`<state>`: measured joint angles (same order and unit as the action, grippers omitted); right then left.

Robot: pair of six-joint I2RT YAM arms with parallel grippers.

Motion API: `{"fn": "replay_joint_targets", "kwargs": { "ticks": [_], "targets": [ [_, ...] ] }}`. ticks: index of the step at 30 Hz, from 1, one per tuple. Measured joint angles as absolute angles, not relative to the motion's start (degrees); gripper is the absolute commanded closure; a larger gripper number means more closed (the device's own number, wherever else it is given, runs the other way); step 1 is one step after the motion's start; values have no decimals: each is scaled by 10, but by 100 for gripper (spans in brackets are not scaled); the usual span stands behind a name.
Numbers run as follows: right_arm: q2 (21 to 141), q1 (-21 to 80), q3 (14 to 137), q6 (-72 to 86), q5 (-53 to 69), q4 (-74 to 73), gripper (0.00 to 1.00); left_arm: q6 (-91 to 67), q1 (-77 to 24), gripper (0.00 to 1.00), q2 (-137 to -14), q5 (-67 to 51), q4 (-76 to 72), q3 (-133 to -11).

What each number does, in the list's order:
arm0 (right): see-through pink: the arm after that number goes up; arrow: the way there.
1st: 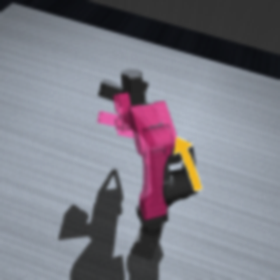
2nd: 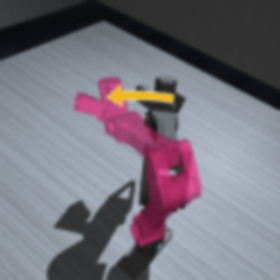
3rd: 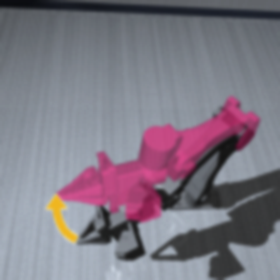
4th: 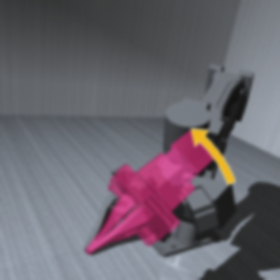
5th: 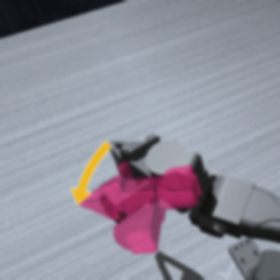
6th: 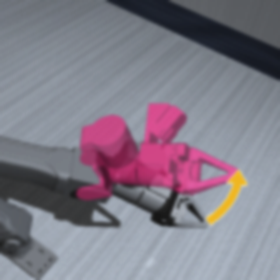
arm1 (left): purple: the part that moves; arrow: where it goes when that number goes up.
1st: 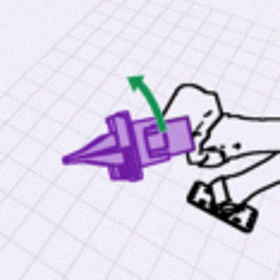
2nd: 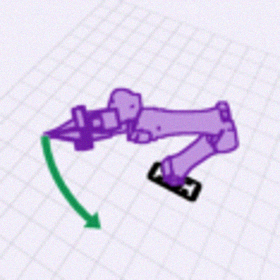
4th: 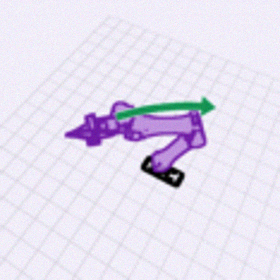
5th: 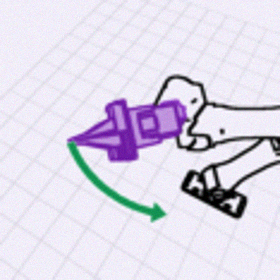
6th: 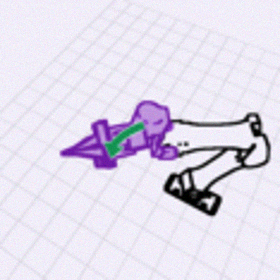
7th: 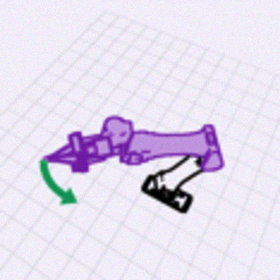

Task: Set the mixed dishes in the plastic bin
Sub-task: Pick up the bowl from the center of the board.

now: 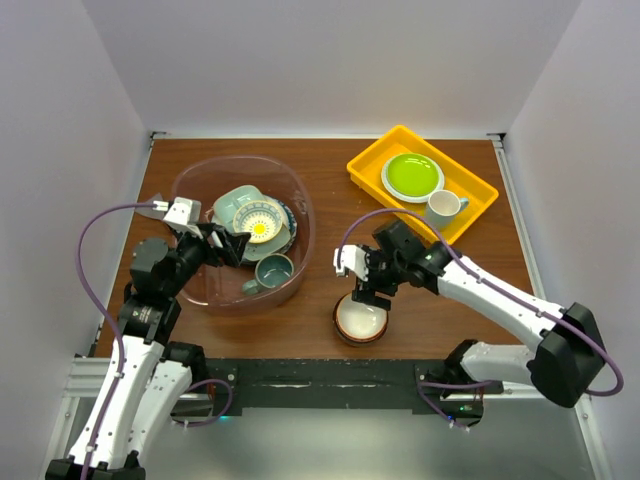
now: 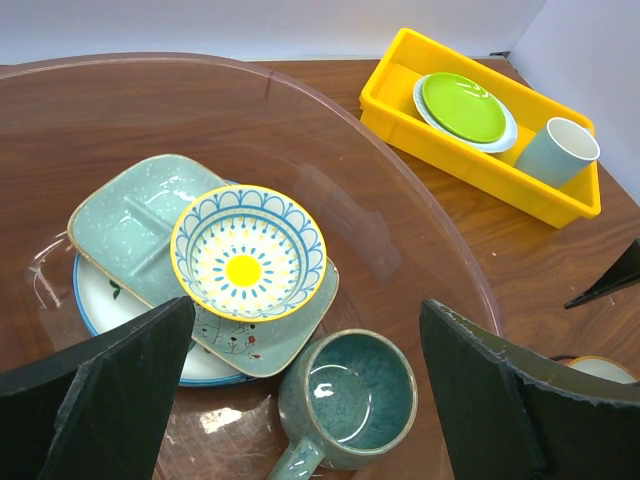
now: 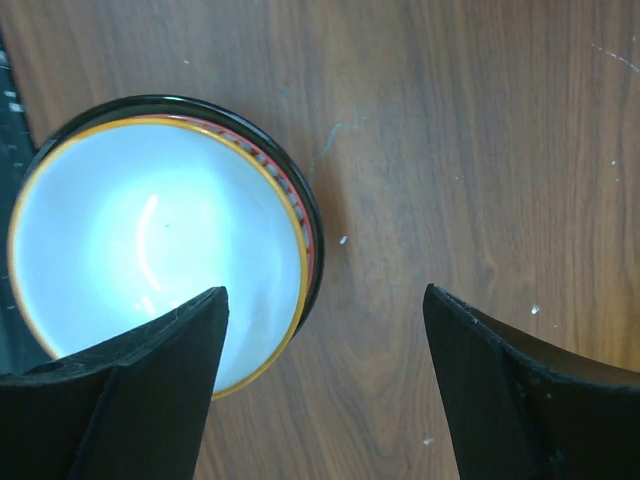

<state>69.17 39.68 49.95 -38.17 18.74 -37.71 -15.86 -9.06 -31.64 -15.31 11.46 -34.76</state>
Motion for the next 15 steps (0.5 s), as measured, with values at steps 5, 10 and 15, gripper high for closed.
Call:
{"fn": "replay_joint_targets", "kwargs": {
  "ticks": [5, 10, 15],
  "targets": [
    [712, 440, 490, -383, 110, -353, 34, -159, -91, 0, -317, -153, 114, -348],
    [716, 460, 486, -386, 65, -340, 45, -159, -91, 0, -317, -153, 114, -347],
    [716, 469, 486, -383, 56, -340, 67, -159, -91, 0, -316, -153, 113, -346]
  ]
}}
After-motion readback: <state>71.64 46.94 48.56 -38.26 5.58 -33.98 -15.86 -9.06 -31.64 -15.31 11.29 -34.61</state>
